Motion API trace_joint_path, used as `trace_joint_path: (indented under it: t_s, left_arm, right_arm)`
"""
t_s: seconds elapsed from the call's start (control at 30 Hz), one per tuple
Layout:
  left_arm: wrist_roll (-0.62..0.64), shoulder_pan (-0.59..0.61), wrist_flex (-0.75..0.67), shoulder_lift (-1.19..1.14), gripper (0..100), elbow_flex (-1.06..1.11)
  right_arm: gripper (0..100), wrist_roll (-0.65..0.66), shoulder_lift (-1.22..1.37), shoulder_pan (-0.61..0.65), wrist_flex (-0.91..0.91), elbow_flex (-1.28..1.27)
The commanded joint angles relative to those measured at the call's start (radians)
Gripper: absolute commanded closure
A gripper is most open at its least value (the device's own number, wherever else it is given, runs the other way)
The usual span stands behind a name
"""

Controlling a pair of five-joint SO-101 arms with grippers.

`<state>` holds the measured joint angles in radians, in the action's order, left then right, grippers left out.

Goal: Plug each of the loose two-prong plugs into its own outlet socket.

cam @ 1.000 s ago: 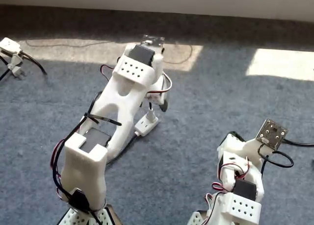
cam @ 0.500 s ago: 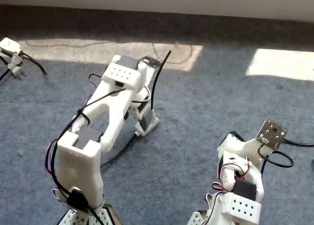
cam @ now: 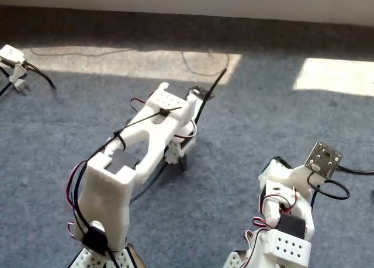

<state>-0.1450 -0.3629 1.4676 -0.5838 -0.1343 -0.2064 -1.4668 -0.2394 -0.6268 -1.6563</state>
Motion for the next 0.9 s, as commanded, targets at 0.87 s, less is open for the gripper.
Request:
trace_joint_path:
  t_s: [0.87]
  left_arm:
    - [-0.147,0.257,-0.37,-0.312,90,-1.106]
  right_arm:
    - [96.8,-0.003,-0.01,-0.002,0.013,0.001]
